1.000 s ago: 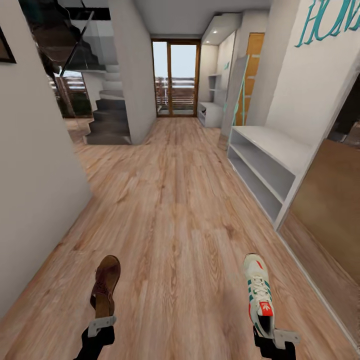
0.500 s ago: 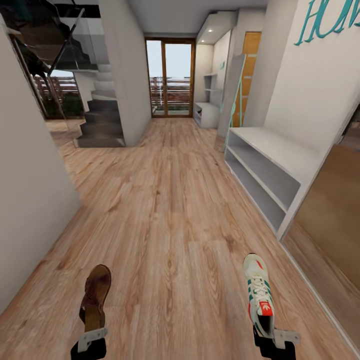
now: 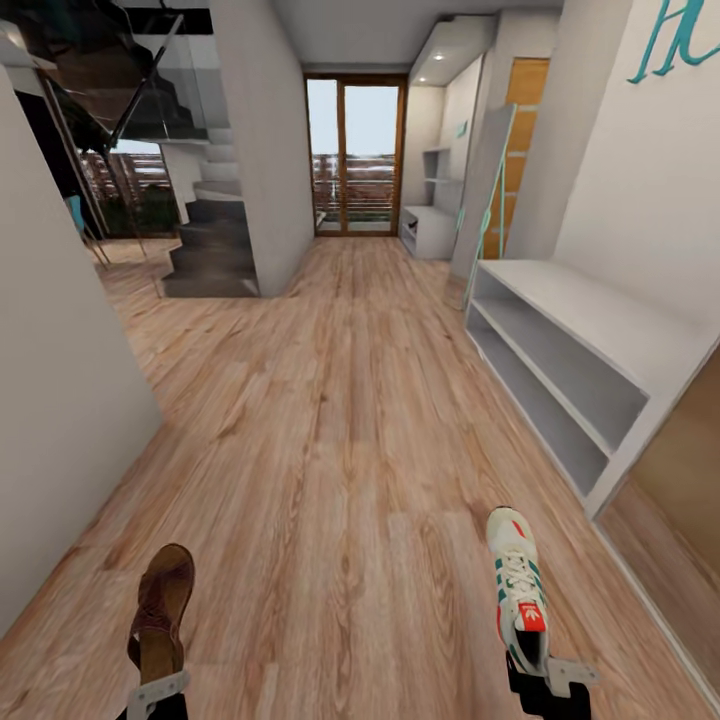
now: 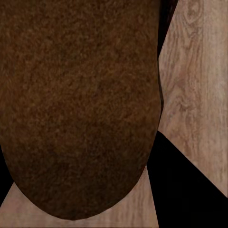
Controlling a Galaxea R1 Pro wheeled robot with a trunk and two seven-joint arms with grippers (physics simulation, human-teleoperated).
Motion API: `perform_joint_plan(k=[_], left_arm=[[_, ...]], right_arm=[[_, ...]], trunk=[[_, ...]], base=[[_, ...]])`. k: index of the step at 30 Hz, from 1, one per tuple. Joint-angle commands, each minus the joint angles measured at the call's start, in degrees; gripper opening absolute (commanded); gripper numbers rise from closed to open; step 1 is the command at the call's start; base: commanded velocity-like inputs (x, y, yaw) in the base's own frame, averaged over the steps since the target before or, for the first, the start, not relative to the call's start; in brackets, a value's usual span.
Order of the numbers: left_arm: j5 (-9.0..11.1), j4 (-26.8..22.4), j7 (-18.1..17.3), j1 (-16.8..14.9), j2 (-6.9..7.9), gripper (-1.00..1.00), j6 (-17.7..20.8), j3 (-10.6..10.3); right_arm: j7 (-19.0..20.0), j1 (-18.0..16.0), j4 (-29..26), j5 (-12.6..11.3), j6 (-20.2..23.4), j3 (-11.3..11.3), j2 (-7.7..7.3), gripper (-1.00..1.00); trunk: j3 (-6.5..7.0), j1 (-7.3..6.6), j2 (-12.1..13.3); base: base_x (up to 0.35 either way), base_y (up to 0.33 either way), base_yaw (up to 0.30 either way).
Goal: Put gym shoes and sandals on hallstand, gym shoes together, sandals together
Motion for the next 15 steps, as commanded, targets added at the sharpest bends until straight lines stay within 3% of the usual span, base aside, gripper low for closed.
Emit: perform_joint_plan(k=[1,6,15], left_arm=[[-0.54,-0.13,-0.23,-0.07,-0.09,-1.0,-0.22,0.38],[-0.51,-0.32,-0.28,-0.07,-0.2,-1.0,-0.23,0.31],[-0.64,-0.35,-0.33,-0.05,-0.43,-1.0,-0.28,0.22]], right_arm=[[-0.32,-0.02,0.03,0.44,-0.17,-0.2,0.0,-1.0],[-0.34,-0.02,0.03,0.45,-0.18,-0.26,-0.03,-1.0],[-0.43,-0.02,0.03,0.52,-0.18,-0.27,-0.17,-1.0]], trunk=[[-0.05,0.02,-0.02],[-0.05,0.02,-0.02],[-0.05,0.02,-0.02]], base=[[0.34,0.0,0.265],[0.34,0.0,0.159],[0.34,0.0,0.02]])
